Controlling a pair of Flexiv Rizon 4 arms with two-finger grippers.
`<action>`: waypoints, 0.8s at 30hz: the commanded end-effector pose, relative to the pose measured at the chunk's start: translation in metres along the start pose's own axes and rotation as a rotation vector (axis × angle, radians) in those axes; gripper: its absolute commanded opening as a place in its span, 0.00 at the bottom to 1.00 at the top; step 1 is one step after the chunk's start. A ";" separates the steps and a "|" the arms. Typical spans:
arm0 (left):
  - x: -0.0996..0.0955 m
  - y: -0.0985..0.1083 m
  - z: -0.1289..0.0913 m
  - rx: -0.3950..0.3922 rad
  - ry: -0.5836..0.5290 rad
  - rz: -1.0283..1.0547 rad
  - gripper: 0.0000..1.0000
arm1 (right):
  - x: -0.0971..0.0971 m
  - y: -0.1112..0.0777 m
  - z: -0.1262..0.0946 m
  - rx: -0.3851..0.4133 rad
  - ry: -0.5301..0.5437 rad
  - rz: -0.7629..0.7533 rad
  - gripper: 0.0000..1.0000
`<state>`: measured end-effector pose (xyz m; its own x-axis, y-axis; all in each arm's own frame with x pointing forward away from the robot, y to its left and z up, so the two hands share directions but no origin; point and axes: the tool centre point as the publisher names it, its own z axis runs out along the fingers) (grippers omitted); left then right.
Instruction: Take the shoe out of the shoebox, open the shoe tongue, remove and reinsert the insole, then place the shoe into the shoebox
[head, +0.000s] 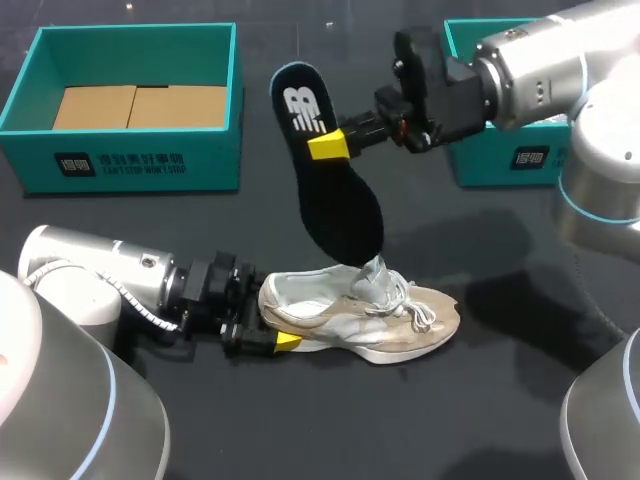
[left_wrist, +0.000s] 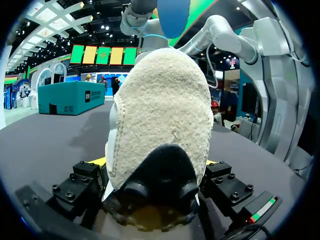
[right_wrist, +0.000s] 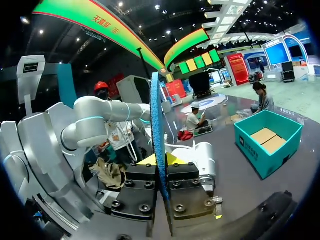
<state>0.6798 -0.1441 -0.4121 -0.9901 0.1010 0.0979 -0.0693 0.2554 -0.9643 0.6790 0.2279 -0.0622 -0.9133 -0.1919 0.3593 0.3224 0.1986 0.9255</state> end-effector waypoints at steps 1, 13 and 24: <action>-0.001 0.003 0.001 -0.001 0.000 0.000 0.00 | 0.031 -0.016 -0.031 -0.070 -0.064 0.018 0.00; -0.001 0.003 0.001 -0.001 0.000 0.000 0.00 | 0.035 -0.016 -0.035 -0.080 -0.141 0.058 0.00; -0.001 0.003 0.001 -0.001 0.000 0.000 0.00 | 0.069 -0.015 -0.063 -0.106 -0.350 0.098 0.00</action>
<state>0.6799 -0.1441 -0.4121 -0.9900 0.1009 0.0980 -0.0695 0.2555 -0.9643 0.6565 0.1715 -0.0489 -0.9075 0.0450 0.4177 0.4201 0.1068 0.9012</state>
